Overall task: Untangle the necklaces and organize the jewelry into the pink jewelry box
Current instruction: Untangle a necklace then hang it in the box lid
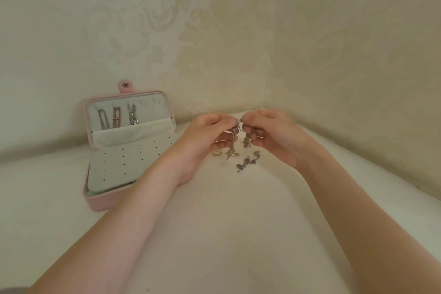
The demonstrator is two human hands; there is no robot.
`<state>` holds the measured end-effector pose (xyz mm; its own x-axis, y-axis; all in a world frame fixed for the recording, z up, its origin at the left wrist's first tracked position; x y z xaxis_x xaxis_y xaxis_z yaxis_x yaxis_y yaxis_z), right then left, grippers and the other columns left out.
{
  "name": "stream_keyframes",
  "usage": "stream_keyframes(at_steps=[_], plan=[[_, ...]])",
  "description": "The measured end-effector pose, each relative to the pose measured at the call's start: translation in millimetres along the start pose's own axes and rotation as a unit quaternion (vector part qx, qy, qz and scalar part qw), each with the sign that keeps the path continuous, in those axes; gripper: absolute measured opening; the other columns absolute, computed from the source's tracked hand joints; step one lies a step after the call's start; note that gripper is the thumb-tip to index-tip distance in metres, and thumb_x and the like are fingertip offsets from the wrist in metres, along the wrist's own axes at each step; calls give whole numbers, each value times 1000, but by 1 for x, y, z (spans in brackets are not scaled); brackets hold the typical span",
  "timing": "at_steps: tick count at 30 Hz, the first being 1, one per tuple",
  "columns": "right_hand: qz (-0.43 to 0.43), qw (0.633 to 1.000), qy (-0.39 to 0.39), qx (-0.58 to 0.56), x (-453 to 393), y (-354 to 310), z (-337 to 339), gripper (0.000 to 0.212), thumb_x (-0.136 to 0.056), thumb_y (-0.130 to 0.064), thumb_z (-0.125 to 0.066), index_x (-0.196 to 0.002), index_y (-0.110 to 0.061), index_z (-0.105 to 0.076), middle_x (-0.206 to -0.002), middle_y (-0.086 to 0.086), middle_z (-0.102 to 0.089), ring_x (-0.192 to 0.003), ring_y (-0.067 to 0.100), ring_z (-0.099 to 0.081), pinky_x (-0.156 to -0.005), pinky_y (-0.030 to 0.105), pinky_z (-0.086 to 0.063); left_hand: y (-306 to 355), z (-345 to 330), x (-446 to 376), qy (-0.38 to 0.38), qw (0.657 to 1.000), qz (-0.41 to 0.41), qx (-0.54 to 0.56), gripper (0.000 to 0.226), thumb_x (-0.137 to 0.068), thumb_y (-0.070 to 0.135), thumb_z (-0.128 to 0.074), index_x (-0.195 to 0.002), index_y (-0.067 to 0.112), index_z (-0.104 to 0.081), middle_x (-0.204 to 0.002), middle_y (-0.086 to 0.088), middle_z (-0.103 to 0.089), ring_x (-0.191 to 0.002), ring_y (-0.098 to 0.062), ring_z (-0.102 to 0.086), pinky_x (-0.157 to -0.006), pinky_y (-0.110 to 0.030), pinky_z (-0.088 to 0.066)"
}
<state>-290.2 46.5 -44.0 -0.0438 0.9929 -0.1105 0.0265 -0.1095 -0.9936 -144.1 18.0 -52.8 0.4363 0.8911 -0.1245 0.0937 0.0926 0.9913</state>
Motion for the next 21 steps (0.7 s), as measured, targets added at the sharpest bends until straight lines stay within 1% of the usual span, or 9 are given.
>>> stream_keyframes(at_steps=[4, 9, 11, 14, 16, 18, 21], plan=[[0, 998, -15, 58, 4, 3, -1, 11, -87, -11, -61, -77, -12, -64, -63, -2, -54, -53, 7, -44, -52, 17, -35, 0, 2, 5, -12, 999, 14, 31, 15, -91, 15, -57, -76, 15, -61, -68, 1, -59, -58, -10, -57, -60, -19, -50], [-6, 991, -12, 133, 7, 6, 7, 6, -85, -9, -64, -81, -7, -67, -67, 2, -54, -61, 11, -45, -58, 24, -33, -2, 2, 9, -31, 999, 41, 16, 12, -90, 13, -57, -80, 12, -63, -69, 1, -57, -54, -7, -51, -57, -18, -48], [-14, 992, -13, 128, 8, 7, 9, 7, -86, -7, -63, -79, -7, -66, -66, 1, -54, -61, 11, -45, -58, 24, -33, -2, 2, 9, -32, 998, 47, 9, 13, -90, 12, -57, -81, 12, -66, -70, 2, -57, -55, -7, -50, -57, -17, -47], [-12, 996, -12, 83, 9, 7, 14, 17, -87, -8, -60, -72, -12, -66, -61, -2, -54, -58, 9, -46, -55, 19, -36, -2, 1, 10, -40, 998, 51, -10, 14, -88, 6, -57, -81, 12, -68, -67, 3, -59, -57, -7, -51, -58, -18, -45], [-15, 998, -16, 66, 9, 7, 16, 18, -88, -8, -59, -71, -12, -65, -59, -3, -53, -56, 7, -47, -55, 18, -37, -2, 0, 11, -41, 998, 47, -30, 14, -87, 3, -58, -82, 12, -67, -66, 2, -58, -57, -7, -51, -58, -16, -45], [-28, 997, -26, 71, 10, 7, 18, 17, -88, -8, -59, -72, -11, -64, -58, -2, -52, -57, 8, -46, -55, 19, -37, -3, 1, 10, -39, 998, 40, -36, 12, -86, 1, -59, -85, 12, -66, -66, 0, -58, -58, -8, -53, -58, -15, -47], [-45, 989, -70, 124, 12, 6, 18, 9, -86, -9, -62, -78, -8, -65, -61, -1, -57, -59, 10, -47, -52, 17, -38, -3, 3, 10, -39, 999, 33, -17, 9, -86, 2, -61, -89, 10, -65, -70, -2, -63, -62, -11, -59, -64, -18, -52]])
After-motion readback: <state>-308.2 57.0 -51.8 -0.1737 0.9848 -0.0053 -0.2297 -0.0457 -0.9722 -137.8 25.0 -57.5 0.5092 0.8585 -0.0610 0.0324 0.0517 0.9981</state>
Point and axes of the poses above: each hand's wrist, its own x-axis away from the middle knuckle, its own z-axis out of the back of the hand, y = z × x, the point moved 2 cm from there along -x, towards the middle knuckle
